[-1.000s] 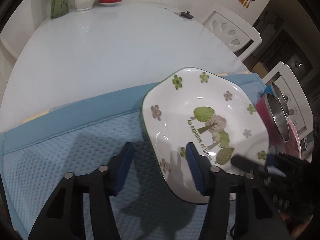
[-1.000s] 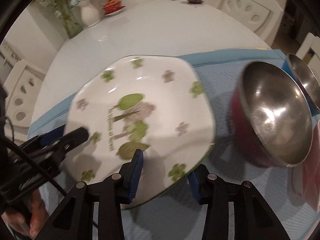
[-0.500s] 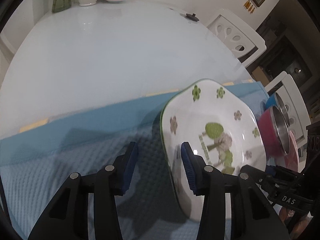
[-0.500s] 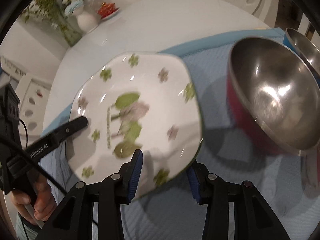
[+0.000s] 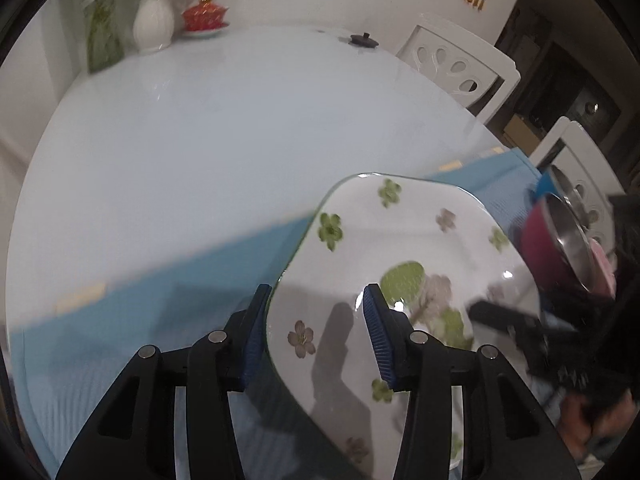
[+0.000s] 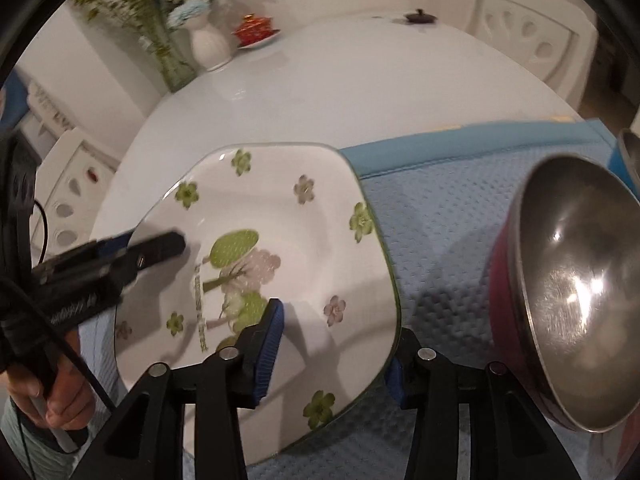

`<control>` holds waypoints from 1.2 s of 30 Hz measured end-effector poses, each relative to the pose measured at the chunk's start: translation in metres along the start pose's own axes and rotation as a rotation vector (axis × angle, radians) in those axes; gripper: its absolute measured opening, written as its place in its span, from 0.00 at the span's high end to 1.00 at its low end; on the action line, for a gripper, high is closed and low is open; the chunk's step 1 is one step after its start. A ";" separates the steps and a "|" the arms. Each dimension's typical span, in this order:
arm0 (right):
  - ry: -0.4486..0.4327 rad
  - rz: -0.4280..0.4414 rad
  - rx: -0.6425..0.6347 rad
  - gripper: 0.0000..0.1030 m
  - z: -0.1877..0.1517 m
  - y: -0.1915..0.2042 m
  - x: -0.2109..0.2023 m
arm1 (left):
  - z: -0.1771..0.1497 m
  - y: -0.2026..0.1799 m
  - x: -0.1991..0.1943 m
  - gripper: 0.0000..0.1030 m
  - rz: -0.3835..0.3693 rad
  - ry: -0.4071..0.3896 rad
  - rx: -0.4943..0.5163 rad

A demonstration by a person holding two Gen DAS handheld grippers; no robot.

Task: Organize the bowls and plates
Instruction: 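Grasp the second hexagonal plate rim with both grippers and lift, then carry the held hexagonal plate onto the plate stack with both grippers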

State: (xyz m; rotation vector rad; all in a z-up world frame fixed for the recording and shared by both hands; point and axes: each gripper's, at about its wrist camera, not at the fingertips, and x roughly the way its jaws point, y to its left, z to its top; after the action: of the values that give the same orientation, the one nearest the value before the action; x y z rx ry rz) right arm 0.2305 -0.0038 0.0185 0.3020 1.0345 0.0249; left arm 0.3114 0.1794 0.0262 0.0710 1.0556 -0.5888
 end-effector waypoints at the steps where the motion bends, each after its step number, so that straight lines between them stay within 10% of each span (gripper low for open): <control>1: 0.003 0.016 -0.018 0.58 -0.002 0.001 -0.002 | -0.010 0.006 -0.008 0.59 -0.013 0.005 -0.020; 15: 0.024 0.097 -0.083 0.59 -0.011 0.017 -0.003 | -0.033 0.005 -0.021 0.60 -0.002 -0.030 -0.073; 36: 0.029 0.160 -0.151 0.59 -0.073 0.061 -0.145 | -0.115 -0.057 -0.182 0.60 0.081 -0.161 -0.179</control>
State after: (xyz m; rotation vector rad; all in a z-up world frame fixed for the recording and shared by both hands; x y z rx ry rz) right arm 0.1011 0.0482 0.1219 0.2474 1.0287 0.2512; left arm 0.1278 0.2460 0.1322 -0.0890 0.9402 -0.4182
